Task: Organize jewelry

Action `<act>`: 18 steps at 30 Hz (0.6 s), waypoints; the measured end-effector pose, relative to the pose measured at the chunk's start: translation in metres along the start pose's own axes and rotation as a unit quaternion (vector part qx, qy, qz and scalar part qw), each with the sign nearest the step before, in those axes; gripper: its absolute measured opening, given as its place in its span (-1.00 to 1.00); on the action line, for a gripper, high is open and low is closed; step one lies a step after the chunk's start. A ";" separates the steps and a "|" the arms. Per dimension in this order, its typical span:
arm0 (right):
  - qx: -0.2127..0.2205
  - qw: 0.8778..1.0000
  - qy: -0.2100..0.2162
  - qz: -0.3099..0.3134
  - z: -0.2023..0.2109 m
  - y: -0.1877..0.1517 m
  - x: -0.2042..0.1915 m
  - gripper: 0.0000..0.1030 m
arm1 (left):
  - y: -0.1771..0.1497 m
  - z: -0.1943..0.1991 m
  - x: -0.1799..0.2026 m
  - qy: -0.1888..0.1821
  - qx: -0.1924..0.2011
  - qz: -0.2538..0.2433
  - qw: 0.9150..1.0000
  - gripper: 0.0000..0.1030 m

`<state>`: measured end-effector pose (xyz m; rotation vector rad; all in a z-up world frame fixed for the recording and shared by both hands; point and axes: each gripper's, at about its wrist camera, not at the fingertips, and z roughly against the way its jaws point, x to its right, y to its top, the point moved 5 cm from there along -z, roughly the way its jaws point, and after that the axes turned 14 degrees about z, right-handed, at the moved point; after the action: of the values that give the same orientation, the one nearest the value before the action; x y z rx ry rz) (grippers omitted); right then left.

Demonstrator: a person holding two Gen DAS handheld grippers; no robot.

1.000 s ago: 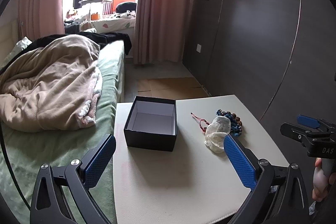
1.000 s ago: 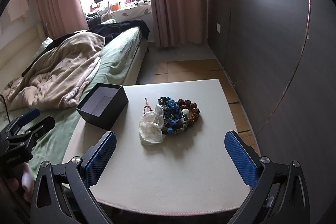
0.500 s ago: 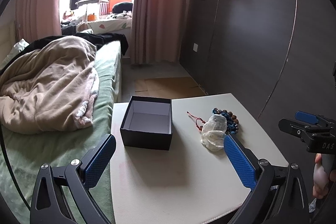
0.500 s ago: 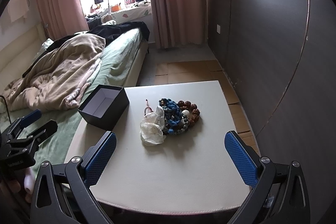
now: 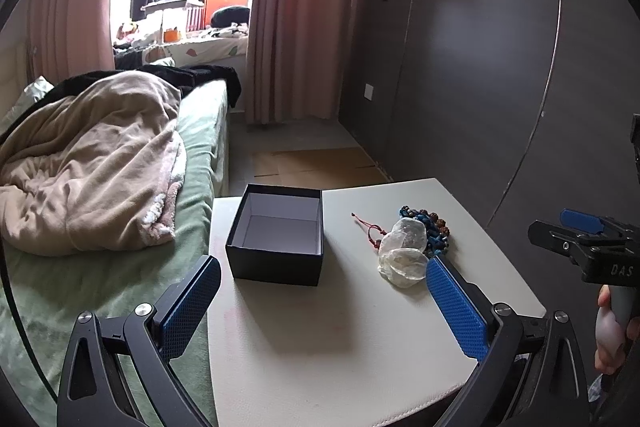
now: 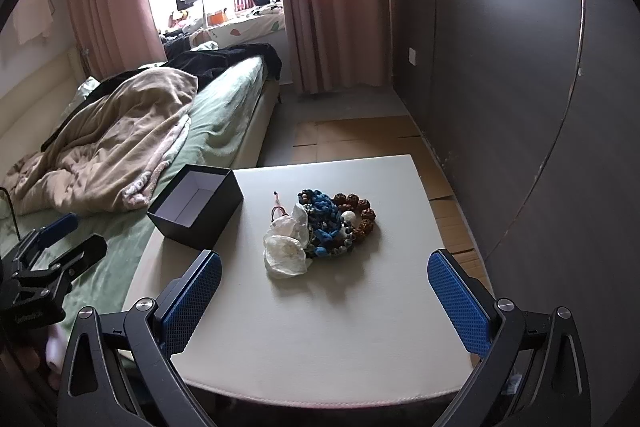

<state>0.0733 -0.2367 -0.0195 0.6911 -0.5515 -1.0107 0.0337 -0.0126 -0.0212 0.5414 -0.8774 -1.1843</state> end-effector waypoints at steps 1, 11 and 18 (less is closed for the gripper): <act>0.000 1.000 -0.001 -0.001 0.000 0.000 0.001 1.00 | -0.001 0.000 0.000 0.000 0.000 0.000 1.000 0.99; 0.001 1.000 -0.001 -0.005 0.002 -0.001 0.003 1.00 | -0.002 0.002 0.000 -0.002 -0.002 -0.001 1.000 0.99; -0.001 1.000 0.001 -0.010 0.002 -0.001 0.006 1.00 | -0.003 0.002 0.000 -0.003 -0.002 0.001 1.000 0.99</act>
<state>0.0741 -0.2424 -0.0183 0.6976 -0.5432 -1.0290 0.0303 -0.0138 -0.0221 0.5334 -0.8792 -1.1861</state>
